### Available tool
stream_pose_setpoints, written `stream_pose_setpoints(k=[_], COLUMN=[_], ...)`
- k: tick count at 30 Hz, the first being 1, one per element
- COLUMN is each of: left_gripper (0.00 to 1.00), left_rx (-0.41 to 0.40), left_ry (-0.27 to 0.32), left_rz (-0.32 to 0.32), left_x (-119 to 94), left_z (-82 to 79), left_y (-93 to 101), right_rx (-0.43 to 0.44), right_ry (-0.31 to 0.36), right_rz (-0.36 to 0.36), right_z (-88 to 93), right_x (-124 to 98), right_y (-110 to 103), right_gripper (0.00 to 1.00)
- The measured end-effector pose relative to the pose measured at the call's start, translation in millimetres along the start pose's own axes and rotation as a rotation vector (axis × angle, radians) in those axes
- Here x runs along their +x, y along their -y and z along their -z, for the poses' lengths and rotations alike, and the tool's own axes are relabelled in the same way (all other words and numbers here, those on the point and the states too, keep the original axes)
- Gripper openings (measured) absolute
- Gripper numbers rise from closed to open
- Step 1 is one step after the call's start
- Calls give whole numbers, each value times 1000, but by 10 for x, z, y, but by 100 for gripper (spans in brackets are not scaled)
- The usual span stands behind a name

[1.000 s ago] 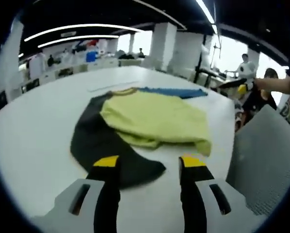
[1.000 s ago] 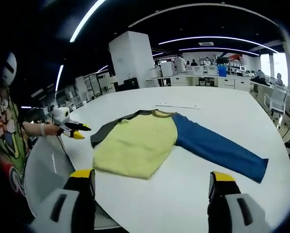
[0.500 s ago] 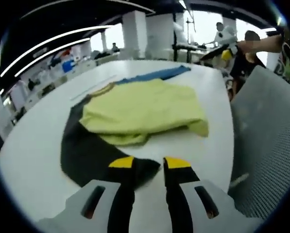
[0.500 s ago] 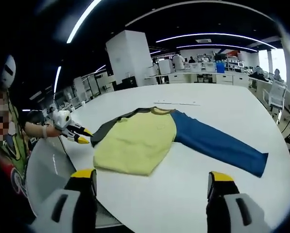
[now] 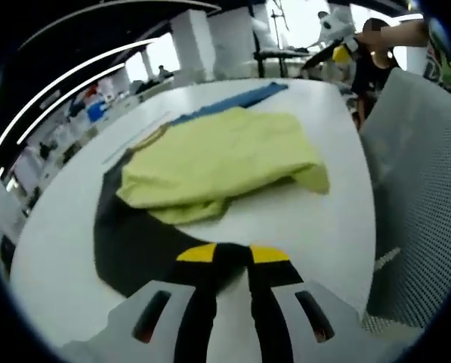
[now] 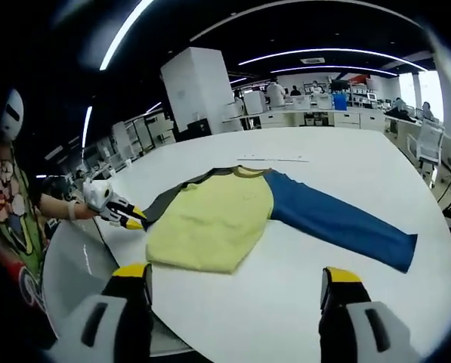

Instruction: Fold the garment on the visible template until the final outline fits inside the template.

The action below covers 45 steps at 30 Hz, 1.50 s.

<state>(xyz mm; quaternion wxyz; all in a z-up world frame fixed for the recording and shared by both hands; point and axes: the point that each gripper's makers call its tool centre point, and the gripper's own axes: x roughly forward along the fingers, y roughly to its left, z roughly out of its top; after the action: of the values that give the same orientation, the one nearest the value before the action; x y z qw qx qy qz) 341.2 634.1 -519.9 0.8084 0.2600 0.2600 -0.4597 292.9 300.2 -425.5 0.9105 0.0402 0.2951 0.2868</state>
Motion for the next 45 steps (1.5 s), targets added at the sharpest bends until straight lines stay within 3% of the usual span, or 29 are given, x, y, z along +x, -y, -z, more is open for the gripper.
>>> stream_pose_setpoints(k=[4,12,14,17,20,24,30,36,45], left_gripper=[1,0,0,0,0,0,0,0,0], left_rx=[-15,-53,-130,-169,-258,-385,-503,-576,-666], left_ry=[-13,-2,41,80,132,204,269,288,302], left_rz=[-3,-8,-21,-73,-151,-254,-365,-453,-565], left_x=[-8,-55,-113,-246,-421,-670,-1034,-1301,-1387], left_z=[46,38,-38,-108,-151,-157,-126,73,438], left_y=[-22,-68,-138,-333,-608,-991,-1462,-1912,-2468], right_rx=[4,12,14,14,6,-8,-13,-10,-37], right_ry=[0,-7,-5,-5,3,7,9,-3,4], right_rz=[-6,-12,-14,-12,-15,-23,-37,-49,-70], right_z=[-7,19,18,16,-22,-70,-104,-84,-214], right_x=[21,49,47,45,47,67,122,167,208], right_y=[-11,-38,-43,-44,-55,-84,-114,-136,-196], right_gripper=[92,92,91,91,92,93,93,93,97])
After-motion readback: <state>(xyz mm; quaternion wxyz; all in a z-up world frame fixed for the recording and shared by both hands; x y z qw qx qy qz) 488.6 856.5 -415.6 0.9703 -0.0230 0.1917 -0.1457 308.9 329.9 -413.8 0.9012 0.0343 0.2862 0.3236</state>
